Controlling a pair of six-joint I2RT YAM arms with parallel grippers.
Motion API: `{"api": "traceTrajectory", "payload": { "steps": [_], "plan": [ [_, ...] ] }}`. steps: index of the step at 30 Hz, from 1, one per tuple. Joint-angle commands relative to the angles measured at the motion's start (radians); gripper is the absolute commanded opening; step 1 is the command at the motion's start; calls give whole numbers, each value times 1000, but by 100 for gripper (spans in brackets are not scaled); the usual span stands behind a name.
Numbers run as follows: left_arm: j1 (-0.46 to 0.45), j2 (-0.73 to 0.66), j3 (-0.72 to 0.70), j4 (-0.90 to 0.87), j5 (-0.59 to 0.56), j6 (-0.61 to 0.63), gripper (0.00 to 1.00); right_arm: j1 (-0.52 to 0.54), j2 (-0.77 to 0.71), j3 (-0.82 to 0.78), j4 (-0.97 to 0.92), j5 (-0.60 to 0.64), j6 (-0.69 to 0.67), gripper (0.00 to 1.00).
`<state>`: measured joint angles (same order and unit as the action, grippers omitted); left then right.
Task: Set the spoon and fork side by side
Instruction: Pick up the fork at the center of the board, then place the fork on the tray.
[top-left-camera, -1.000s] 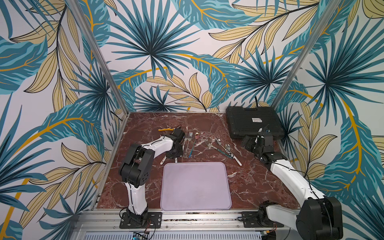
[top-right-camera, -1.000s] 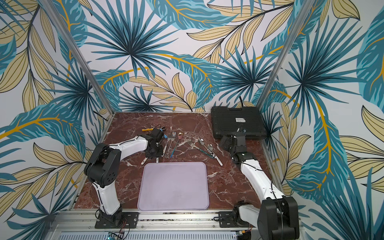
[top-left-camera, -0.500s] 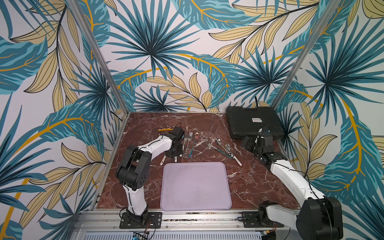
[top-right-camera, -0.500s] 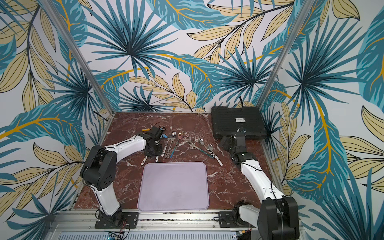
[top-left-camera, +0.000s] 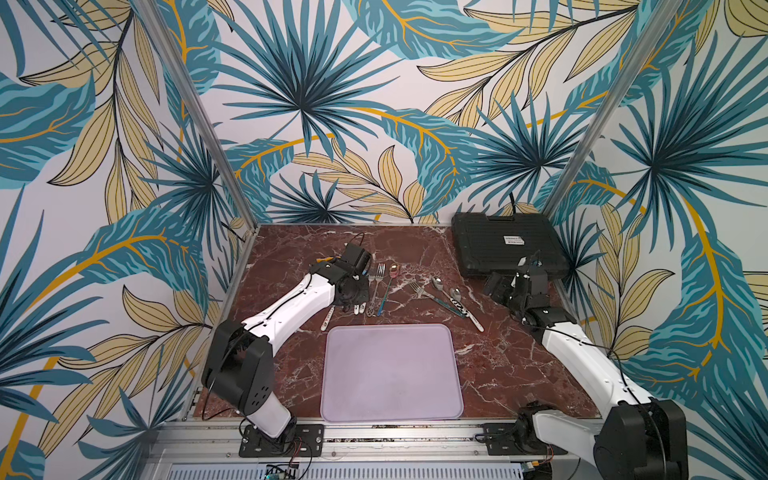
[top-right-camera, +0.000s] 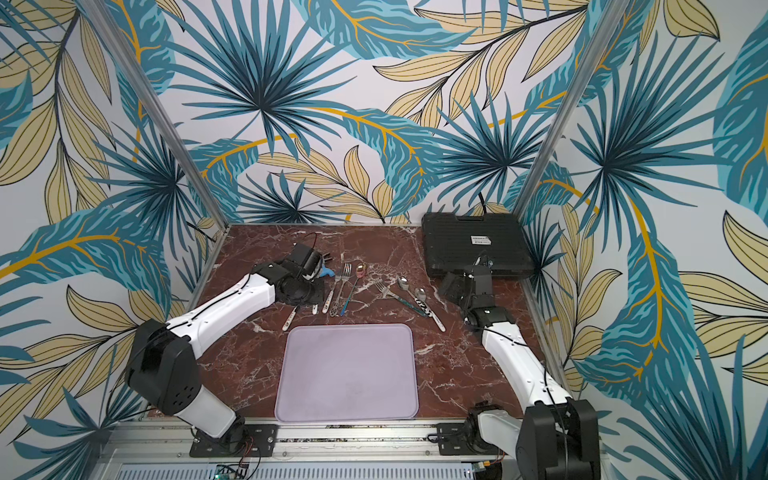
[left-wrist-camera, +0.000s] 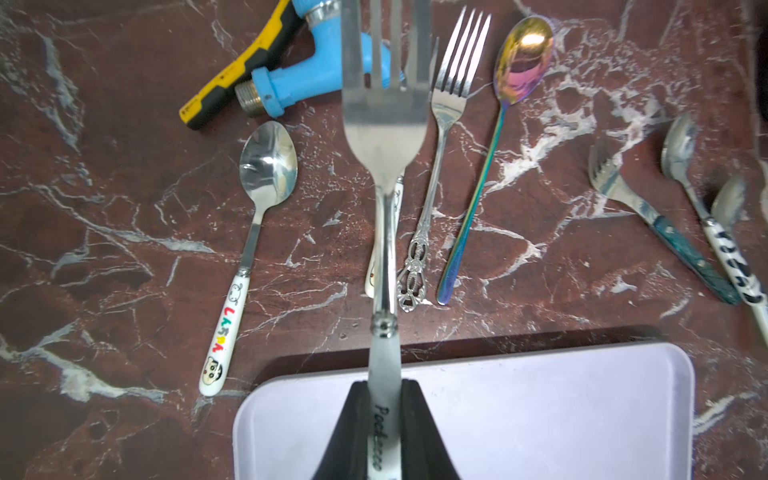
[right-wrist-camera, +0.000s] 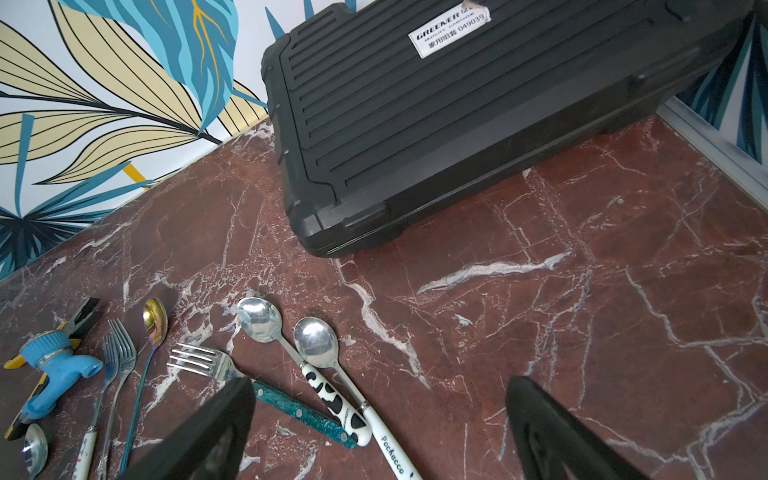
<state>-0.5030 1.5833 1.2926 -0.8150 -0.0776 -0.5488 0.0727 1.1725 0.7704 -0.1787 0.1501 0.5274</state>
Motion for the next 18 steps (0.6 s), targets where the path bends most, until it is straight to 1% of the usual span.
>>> {"api": "traceTrajectory", "payload": {
  "steps": [1, 5, 8, 18],
  "plan": [
    [-30, -78, -45, -39, -22, -15, 0, -2, -16, -24, -3, 15, -1, 99],
    [-66, -158, -124, -48, -22, -50, 0, -2, -22, -34, -3, 19, -1, 99],
    [-94, -215, -182, -66, -71, -73, 0, -2, -21, -41, 2, 19, 5, 99],
    [-188, -400, -452, -71, -89, -196, 0, -2, -45, -56, 2, 21, 8, 100]
  ]
}}
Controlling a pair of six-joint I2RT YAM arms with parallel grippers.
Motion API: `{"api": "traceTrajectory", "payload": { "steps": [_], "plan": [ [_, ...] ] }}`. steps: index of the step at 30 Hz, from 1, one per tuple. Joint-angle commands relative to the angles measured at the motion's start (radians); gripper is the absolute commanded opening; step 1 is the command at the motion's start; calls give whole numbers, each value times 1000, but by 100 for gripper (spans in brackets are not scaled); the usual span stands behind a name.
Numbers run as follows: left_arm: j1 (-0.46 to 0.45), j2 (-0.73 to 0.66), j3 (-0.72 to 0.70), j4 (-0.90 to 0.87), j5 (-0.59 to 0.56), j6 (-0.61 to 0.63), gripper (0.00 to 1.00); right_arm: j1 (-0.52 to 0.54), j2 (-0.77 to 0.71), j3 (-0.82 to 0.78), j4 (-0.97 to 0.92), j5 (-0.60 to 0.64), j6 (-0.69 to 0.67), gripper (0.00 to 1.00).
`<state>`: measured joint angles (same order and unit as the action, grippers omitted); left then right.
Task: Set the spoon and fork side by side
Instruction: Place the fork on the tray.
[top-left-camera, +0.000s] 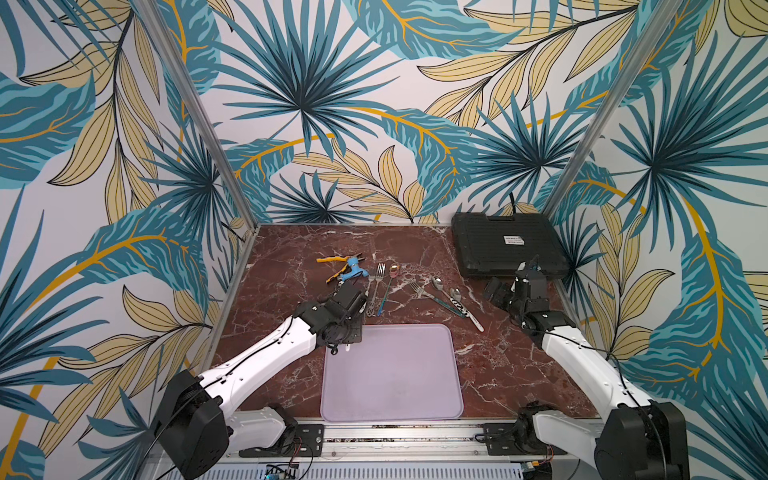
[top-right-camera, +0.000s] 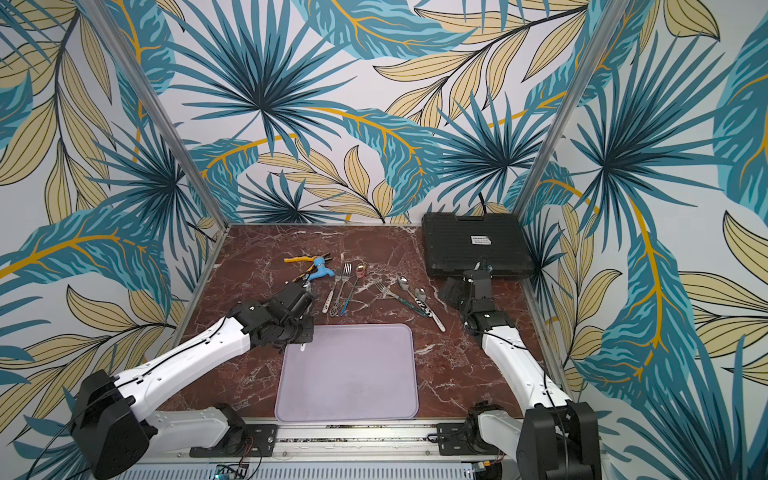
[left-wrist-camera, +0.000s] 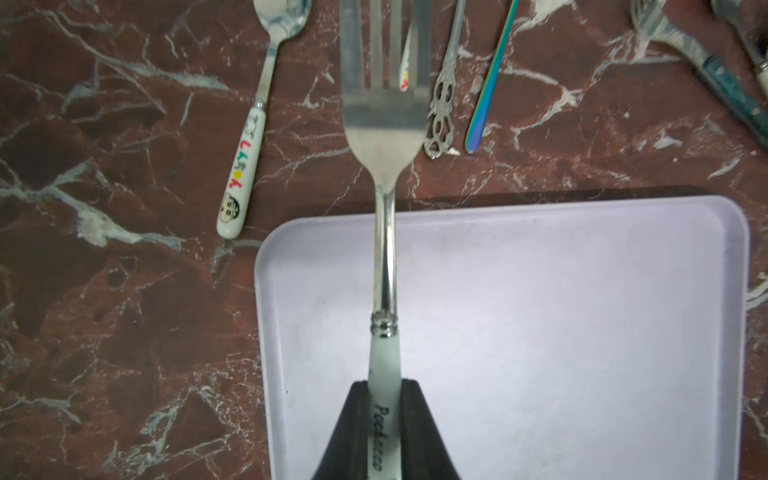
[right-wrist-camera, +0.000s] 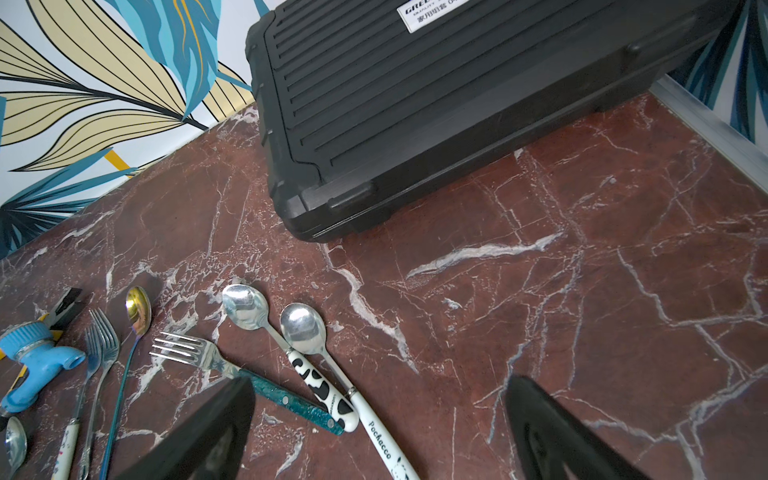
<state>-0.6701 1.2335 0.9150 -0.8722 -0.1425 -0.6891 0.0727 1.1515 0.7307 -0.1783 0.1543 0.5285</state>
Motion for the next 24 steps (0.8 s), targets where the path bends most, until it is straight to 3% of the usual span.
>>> {"api": "traceTrajectory", "payload": {
  "steps": [1, 10, 24],
  "plan": [
    [-27, -67, -97, -11, -21, -65, 0, -2, -29, -17, -1, 17, 6, 100],
    [-95, -131, -276, 30, -3, -122, 0, -1, -32, -18, 2, 17, 8, 100],
    [-107, -51, -385, 106, 29, -136, 0, -1, -35, -20, 7, 12, 9, 99]
  ]
}}
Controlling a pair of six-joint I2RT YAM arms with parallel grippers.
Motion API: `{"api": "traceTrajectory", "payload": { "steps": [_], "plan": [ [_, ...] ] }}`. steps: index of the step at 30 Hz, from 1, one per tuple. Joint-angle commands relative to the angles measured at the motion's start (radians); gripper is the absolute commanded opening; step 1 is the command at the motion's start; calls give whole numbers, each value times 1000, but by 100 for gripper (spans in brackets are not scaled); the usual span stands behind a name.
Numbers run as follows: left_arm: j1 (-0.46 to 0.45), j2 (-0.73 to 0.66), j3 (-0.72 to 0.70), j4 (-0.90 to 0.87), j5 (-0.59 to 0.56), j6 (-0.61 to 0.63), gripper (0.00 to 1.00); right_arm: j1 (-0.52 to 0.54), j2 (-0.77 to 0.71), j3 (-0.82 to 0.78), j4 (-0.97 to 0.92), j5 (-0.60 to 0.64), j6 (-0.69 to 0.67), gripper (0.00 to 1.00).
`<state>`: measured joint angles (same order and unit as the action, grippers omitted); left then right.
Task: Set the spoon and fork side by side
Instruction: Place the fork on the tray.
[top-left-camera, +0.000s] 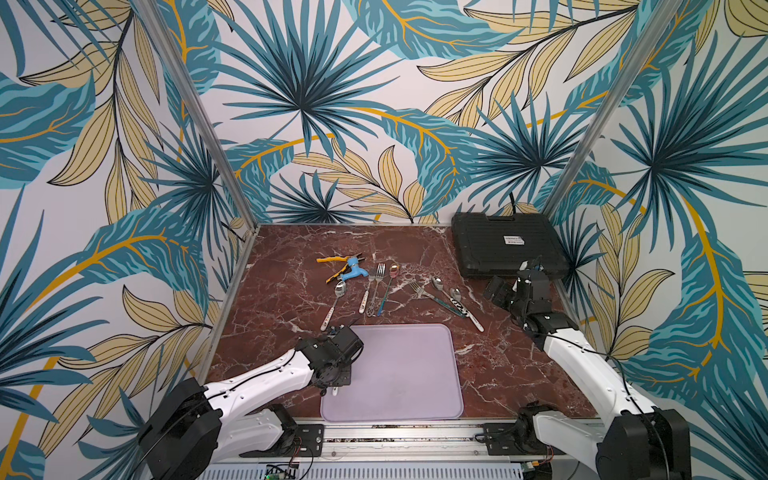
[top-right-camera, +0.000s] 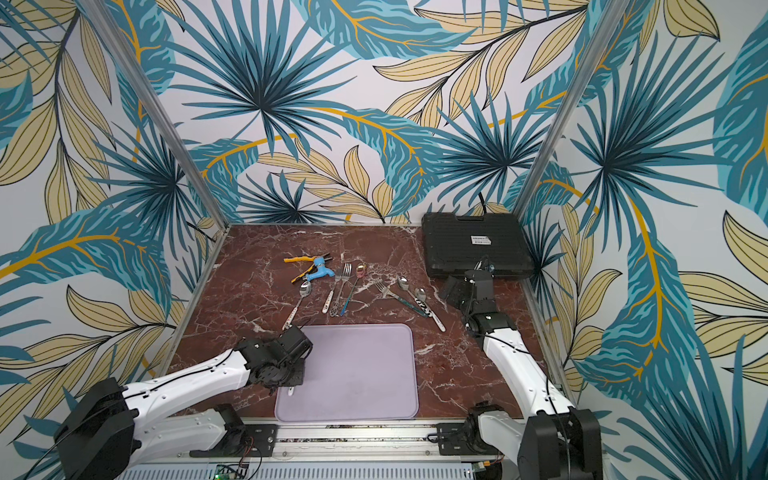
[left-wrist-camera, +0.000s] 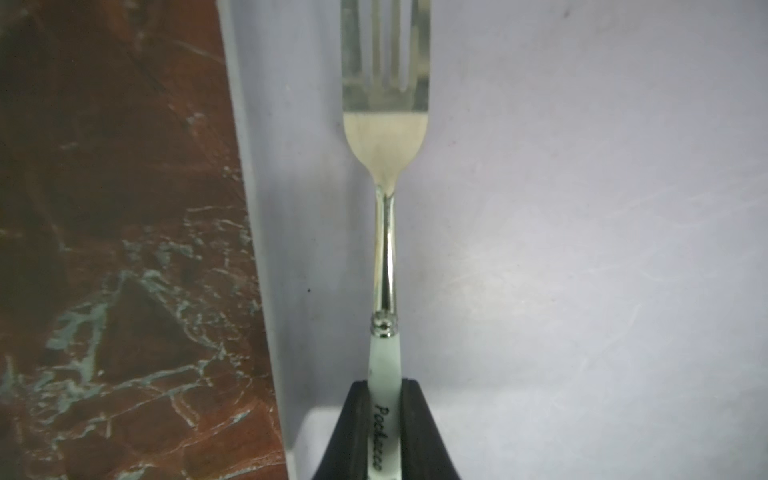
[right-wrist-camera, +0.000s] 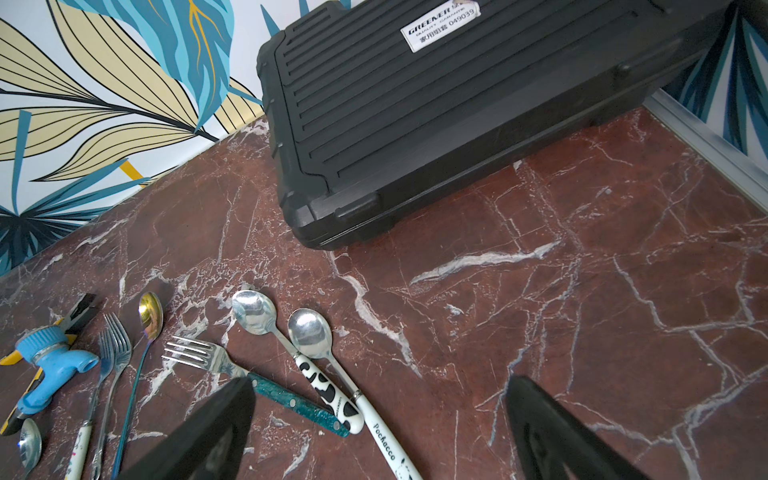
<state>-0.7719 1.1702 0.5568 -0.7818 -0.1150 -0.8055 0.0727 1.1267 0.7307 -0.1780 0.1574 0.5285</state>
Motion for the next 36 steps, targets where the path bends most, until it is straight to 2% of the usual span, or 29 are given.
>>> {"api": "traceTrajectory", "payload": {
  "steps": [1, 3, 7, 11, 15, 21, 30, 36],
  "plan": [
    [-6, 14, -32, 17, 2, -23, 0, -2, -11, -20, 6, 10, 10, 99],
    [-5, 19, -41, 25, 31, -26, 2, -2, -10, -21, 6, 10, 9, 100],
    [-5, 18, -36, 22, 32, -29, 23, -2, -15, -21, 6, 9, 10, 100],
    [-5, -7, -15, 9, 36, -21, 39, -1, -14, -21, 6, 8, 11, 100],
    [-5, -33, 24, -37, 19, -15, 50, -2, -16, -21, 5, 9, 11, 99],
    [-6, -64, 143, -116, -44, 25, 58, -2, -13, -20, 6, 7, 13, 100],
    [25, -13, 301, -161, -151, 143, 67, -1, -18, -20, 6, 7, 13, 99],
    [149, 67, 354, -74, -155, 269, 70, -2, -21, -20, 2, 10, 11, 99]
  ]
}}
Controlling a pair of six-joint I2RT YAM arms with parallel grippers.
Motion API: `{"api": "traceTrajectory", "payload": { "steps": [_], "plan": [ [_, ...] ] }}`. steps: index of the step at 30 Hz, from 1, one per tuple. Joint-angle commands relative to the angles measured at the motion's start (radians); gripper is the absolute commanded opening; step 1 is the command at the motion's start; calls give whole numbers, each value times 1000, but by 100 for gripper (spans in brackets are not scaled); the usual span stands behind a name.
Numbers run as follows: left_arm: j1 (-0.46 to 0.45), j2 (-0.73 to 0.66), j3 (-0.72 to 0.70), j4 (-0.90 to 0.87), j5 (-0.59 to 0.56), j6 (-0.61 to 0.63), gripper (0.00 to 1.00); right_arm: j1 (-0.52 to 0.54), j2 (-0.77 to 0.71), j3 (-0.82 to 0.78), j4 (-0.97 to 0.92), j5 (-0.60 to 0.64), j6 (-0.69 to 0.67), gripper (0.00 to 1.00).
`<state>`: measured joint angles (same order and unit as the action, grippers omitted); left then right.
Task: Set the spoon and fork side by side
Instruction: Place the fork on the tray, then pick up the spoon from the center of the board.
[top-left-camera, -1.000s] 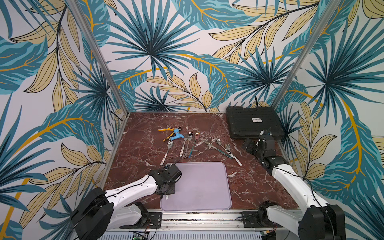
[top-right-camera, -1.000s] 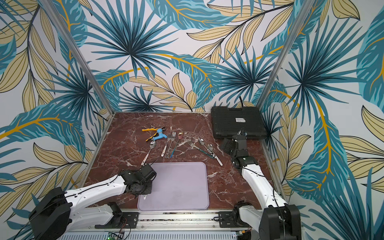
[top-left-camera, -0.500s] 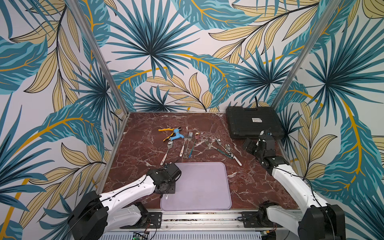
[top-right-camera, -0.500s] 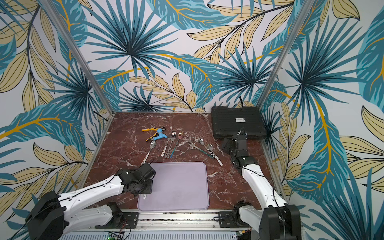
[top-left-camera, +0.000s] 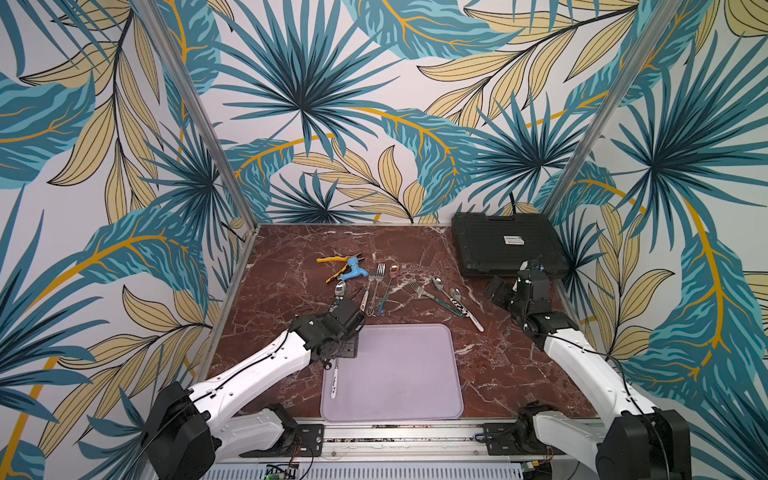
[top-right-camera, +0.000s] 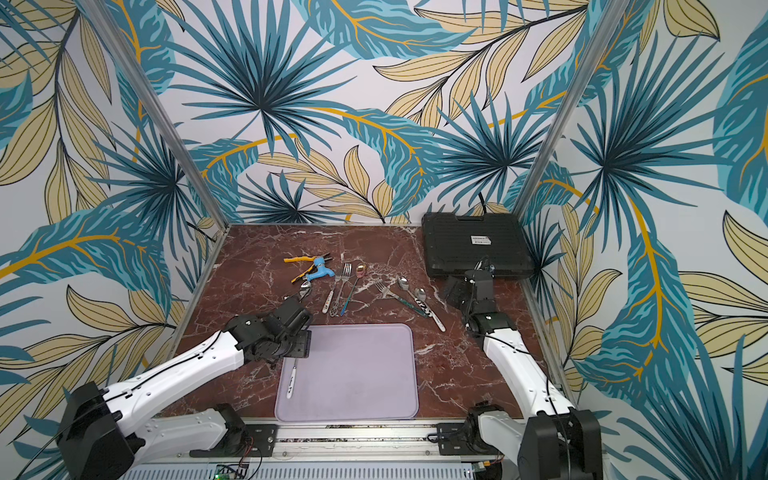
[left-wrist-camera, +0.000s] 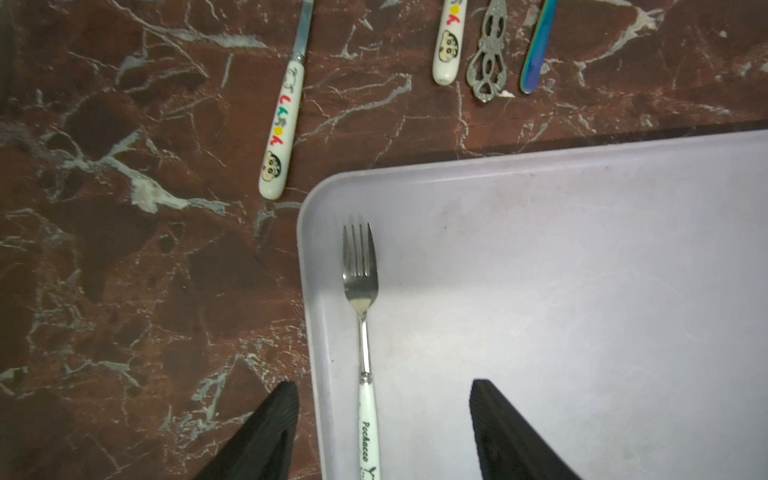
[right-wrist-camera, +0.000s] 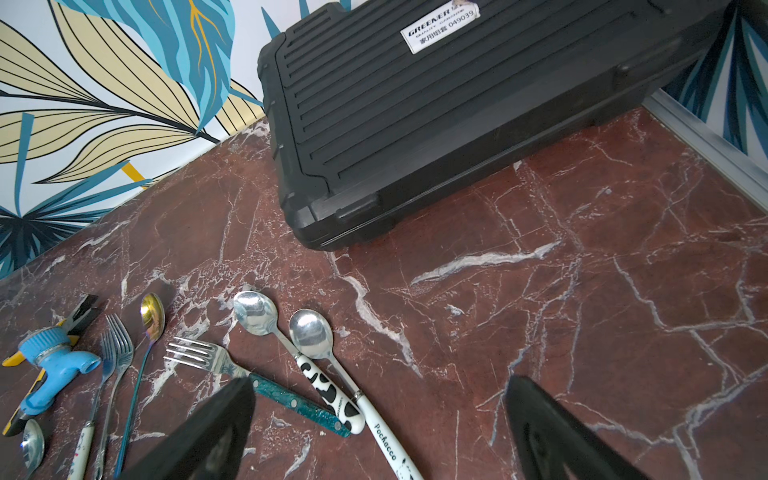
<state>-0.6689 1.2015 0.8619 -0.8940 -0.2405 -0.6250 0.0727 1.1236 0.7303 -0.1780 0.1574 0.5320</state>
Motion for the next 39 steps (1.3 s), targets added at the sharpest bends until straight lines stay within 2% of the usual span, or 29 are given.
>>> {"api": "traceTrajectory", "payload": {
  "steps": [1, 9, 14, 26, 29, 31, 34, 39],
  "plan": [
    [69, 60, 61, 52, -28, 104, 70, -1, -18, -19, 3, 9, 8, 100],
    [168, 292, 184, 129, -21, 204, 70, -2, -13, -17, 0, 12, 5, 99],
    [247, 424, 222, 186, 47, 235, 65, -2, -13, -18, -2, 10, 6, 99],
    [360, 555, 209, 245, 98, 254, 61, -2, -24, -17, -5, 12, 5, 99],
    [380, 573, 193, 264, 127, 260, 54, -2, -25, -18, -6, 13, 4, 100],
    [389, 585, 190, 269, 162, 260, 44, -2, -25, -18, -6, 13, 4, 99],
    [390, 598, 190, 266, 166, 260, 31, -1, -26, -17, -9, 15, 5, 100],
    [390, 604, 197, 251, 144, 261, 18, -2, -28, -18, -12, 17, 5, 100]
  ]
}}
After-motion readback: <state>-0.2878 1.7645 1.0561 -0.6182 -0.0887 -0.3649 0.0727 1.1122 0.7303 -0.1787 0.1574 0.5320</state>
